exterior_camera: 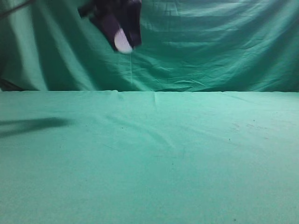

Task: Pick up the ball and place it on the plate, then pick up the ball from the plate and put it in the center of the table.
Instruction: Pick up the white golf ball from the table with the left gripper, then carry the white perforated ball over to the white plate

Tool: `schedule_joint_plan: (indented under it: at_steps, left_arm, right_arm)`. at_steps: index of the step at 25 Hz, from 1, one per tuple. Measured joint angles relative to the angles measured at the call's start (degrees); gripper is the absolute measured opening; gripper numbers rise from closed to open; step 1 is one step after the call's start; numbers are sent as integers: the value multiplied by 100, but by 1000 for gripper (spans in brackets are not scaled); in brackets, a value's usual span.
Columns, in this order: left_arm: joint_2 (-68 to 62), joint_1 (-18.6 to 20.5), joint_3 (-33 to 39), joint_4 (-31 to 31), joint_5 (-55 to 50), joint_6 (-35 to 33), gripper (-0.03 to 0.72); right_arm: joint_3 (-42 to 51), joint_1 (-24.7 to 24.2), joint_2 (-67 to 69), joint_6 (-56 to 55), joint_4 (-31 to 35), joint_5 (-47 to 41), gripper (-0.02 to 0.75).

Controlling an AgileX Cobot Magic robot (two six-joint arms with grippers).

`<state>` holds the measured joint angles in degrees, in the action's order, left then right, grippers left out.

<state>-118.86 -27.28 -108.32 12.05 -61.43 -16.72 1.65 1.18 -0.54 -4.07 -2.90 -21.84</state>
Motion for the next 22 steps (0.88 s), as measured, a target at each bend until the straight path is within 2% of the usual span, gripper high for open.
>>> schedule_joint_plan:
  at_steps: [5,9,13,18,22]
  left_arm:
    - [949,90,-10,-162,-361,176,307]
    - [1690,128,216,-816,-556,472,307]
    - [2474,128,1334,-1649,-390,889,307]
    - [3443,128,3308,-2823,177,1707,307]
    - [4148,160,4426,-3412,549,2387,307]
  right_arm:
    - [0,0,0,0,0,0,67]
    - [0,0,0,0,0,0,67]
    - [0,0,0,0,0,0,67]
    - [0,0,0,0,0,0,67]
    - [0,0,0,0,0,0,67]
